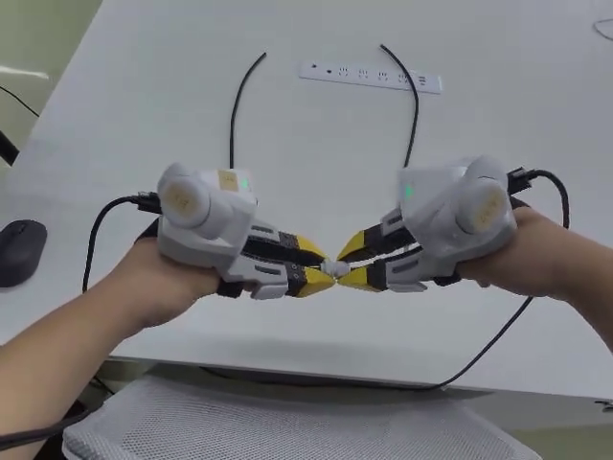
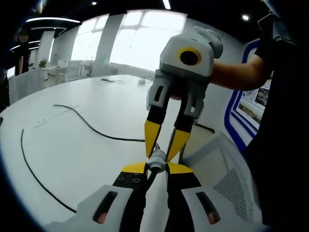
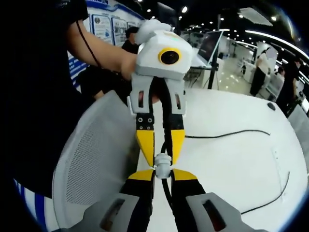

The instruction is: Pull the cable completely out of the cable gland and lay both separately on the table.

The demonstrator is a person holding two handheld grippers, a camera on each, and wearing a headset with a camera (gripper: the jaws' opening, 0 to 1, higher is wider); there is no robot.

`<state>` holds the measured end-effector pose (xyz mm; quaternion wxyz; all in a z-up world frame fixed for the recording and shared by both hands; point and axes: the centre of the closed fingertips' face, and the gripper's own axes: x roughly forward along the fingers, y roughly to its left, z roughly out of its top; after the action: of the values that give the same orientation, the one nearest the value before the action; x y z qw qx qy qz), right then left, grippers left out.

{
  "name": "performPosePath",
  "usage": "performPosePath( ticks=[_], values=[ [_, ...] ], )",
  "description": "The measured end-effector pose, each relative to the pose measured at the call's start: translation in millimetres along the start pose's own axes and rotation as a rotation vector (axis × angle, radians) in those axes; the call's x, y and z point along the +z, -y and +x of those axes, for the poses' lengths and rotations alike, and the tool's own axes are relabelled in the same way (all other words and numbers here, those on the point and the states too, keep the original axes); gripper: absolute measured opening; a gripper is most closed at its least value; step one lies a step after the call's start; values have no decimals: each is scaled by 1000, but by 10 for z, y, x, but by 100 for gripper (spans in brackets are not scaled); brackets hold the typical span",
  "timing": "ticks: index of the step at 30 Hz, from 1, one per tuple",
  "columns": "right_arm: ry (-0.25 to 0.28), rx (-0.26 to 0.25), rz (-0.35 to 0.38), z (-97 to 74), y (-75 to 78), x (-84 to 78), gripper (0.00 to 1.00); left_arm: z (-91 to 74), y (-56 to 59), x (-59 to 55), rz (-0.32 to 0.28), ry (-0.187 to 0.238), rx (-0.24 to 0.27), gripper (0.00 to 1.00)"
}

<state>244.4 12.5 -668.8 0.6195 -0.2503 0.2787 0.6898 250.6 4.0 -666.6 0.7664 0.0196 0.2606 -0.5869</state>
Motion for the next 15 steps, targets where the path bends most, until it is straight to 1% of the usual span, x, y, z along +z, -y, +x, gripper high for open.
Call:
performPosePath(
  ticks=[2, 3, 5, 6, 8, 9, 10, 12, 13, 15],
  values=[
    [34, 16, 56, -36, 6, -3, 9, 0, 11, 20, 7, 3, -1, 15],
    [52, 33, 97, -57, 4, -9, 9, 3, 21, 28, 15, 4, -3, 15],
    [85, 47, 142, -82, 8, 6, 9, 3, 23, 40, 32, 4, 0, 15],
    [118, 76, 200, -102, -8, 31, 10, 1, 29, 43, 36, 2, -2, 15],
    [141, 88, 254, -127, 28, 23, 11, -8, 34, 62, 50, 7, -2, 15],
    [156, 109, 282, -137, 17, 33, 11, -13, 36, 68, 54, 8, -3, 15],
    [189, 130, 340, -148, 27, 60, 11, -21, 45, 81, 67, 13, -6, 15],
    [210, 158, 405, -160, 42, 67, 13, -33, 41, 92, 88, 15, -2, 15],
    [235, 202, 437, -169, 11, 97, 14, -37, 45, 97, 100, 15, -4, 15],
    [259, 237, 462, -166, 12, 114, 12, -43, 47, 101, 114, 13, -6, 14]
  ],
)
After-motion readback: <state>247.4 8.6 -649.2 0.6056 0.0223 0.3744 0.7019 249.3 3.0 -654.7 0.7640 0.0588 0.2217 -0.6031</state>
